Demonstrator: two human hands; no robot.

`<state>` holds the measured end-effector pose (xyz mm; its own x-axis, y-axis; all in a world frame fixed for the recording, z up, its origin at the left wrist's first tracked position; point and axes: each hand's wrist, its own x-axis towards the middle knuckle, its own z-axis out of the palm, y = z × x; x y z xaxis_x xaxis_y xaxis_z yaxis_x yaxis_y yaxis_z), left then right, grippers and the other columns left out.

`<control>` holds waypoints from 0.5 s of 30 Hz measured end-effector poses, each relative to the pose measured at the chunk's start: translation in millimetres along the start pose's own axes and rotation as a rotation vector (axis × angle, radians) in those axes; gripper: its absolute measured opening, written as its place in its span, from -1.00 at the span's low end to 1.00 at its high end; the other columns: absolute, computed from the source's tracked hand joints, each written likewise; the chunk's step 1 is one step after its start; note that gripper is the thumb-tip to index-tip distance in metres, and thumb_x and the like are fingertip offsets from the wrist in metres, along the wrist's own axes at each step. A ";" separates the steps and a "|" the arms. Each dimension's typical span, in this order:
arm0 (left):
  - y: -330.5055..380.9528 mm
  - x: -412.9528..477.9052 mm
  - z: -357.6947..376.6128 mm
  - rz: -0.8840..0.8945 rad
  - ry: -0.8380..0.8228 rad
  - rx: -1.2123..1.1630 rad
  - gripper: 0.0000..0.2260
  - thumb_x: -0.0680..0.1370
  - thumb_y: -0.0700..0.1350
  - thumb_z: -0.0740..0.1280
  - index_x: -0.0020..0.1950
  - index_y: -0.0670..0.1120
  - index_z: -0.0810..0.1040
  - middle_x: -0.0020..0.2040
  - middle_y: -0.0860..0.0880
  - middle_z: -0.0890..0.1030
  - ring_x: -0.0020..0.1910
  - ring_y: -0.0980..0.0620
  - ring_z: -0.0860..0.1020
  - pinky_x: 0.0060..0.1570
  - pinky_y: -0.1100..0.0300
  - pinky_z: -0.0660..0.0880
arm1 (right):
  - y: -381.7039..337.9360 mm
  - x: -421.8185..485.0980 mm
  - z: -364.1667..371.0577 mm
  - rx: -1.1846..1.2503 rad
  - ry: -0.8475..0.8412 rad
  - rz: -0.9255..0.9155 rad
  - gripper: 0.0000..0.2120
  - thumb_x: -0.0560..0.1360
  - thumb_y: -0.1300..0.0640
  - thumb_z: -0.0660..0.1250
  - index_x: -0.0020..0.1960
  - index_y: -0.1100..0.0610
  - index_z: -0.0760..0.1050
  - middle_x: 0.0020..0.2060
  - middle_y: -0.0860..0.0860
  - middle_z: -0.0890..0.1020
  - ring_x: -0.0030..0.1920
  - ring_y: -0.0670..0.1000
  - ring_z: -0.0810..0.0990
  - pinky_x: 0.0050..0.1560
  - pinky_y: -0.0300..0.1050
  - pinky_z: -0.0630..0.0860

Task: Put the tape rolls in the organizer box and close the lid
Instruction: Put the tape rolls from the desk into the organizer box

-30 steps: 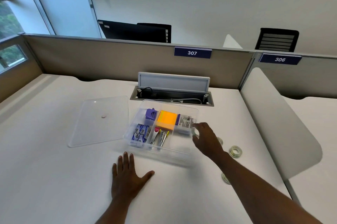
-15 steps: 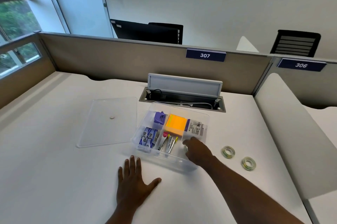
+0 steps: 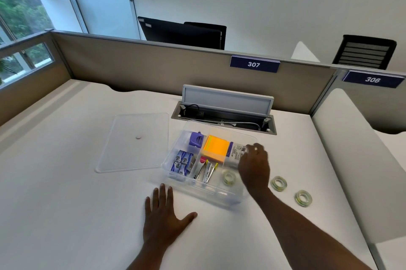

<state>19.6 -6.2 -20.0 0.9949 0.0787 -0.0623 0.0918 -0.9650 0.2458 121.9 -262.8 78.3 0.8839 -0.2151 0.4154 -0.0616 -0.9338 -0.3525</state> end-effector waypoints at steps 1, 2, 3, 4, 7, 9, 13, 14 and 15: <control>0.0 -0.6 0.1 0.001 -0.002 0.003 0.06 0.26 0.63 -0.09 0.55 -0.05 0.04 0.59 -0.11 0.01 0.56 -0.12 -0.01 0.51 -0.14 -0.06 | 8.2 2.5 -4.0 -0.018 0.027 0.108 -0.71 0.41 0.30 0.28 0.13 0.28 0.52 0.10 0.25 0.56 -0.02 0.22 0.57 -0.11 -0.01 0.57; 0.0 -1.2 0.5 0.000 -0.001 0.005 0.06 0.26 0.63 -0.09 0.55 -0.06 0.04 0.59 -0.11 0.01 0.56 -0.13 -0.01 0.51 -0.14 -0.06 | 18.2 2.4 -7.1 -0.037 0.037 0.206 -0.67 0.40 0.31 0.27 0.16 0.31 0.49 0.15 0.30 0.53 0.01 0.29 0.55 -0.05 0.06 0.56; -0.3 -1.9 0.7 0.000 0.001 0.007 0.05 0.27 0.63 -0.09 0.55 -0.06 0.04 0.58 -0.11 0.02 0.56 -0.13 -0.01 0.51 -0.14 -0.05 | 28.5 0.1 -10.3 -0.061 0.017 0.276 -0.65 0.39 0.32 0.27 0.17 0.35 0.47 0.17 0.35 0.50 0.02 0.33 0.54 -0.02 0.12 0.54; -0.6 -2.1 1.0 0.000 0.000 0.006 0.05 0.27 0.63 -0.09 0.55 -0.06 0.05 0.58 -0.11 0.03 0.56 -0.13 0.00 0.51 -0.15 -0.04 | 39.2 -3.4 -12.6 -0.091 -0.035 0.317 -0.65 0.38 0.32 0.26 0.16 0.39 0.45 0.17 0.39 0.47 0.02 0.36 0.52 0.00 0.16 0.52; -1.2 -1.4 1.3 -0.001 -0.002 0.008 0.05 0.27 0.63 -0.09 0.55 -0.06 0.05 0.58 -0.11 0.02 0.56 -0.13 -0.01 0.51 -0.15 -0.04 | 73.0 -18.7 -14.5 -0.237 -0.294 0.323 -0.57 0.42 0.24 0.26 0.26 0.36 0.37 0.23 0.37 0.41 0.12 0.33 0.47 0.11 0.16 0.47; -0.6 -0.7 1.3 0.001 -0.007 0.012 0.06 0.27 0.63 -0.10 0.55 -0.06 0.03 0.59 -0.10 -0.01 0.56 -0.12 -0.03 0.52 -0.15 -0.05 | 90.8 -30.4 -11.5 -0.282 -0.482 0.284 -0.50 0.50 0.11 0.22 0.40 0.23 0.26 0.35 0.26 0.33 0.26 0.28 0.41 0.25 0.11 0.41; -0.6 -1.6 -0.3 0.007 -0.015 0.022 0.05 0.27 0.62 -0.12 0.55 -0.06 -0.02 0.59 -0.10 -0.05 0.57 -0.11 -0.07 0.52 -0.14 -0.08 | 104.0 -44.6 -11.4 -0.318 -0.610 0.180 -0.53 0.58 0.03 0.14 0.44 0.15 0.21 0.33 0.15 0.34 0.27 0.21 0.43 0.21 0.01 0.47; -0.5 -1.8 -0.7 0.007 -0.013 0.023 0.05 0.27 0.62 -0.11 0.55 -0.06 -0.02 0.59 -0.10 -0.05 0.57 -0.12 -0.06 0.52 -0.14 -0.08 | 104.3 -45.7 -12.8 -0.333 -0.589 0.147 -0.60 0.59 0.07 0.12 0.40 0.15 0.26 0.27 0.14 0.39 0.22 0.18 0.46 0.16 -0.03 0.50; -0.3 -2.1 -0.8 0.007 -0.013 0.026 0.05 0.27 0.62 -0.12 0.55 -0.06 -0.02 0.59 -0.10 -0.05 0.57 -0.12 -0.06 0.52 -0.14 -0.08 | 103.8 -45.6 -14.5 -0.321 -0.566 0.145 -0.65 0.59 0.12 0.09 0.36 0.15 0.31 0.21 0.14 0.43 0.18 0.16 0.49 0.12 -0.05 0.51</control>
<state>17.5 -5.8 -19.2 0.9949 0.0688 -0.0737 0.0836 -0.9716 0.2213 68.5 -354.1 34.9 0.9579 -0.2431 -0.1529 -0.2555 -0.9644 -0.0676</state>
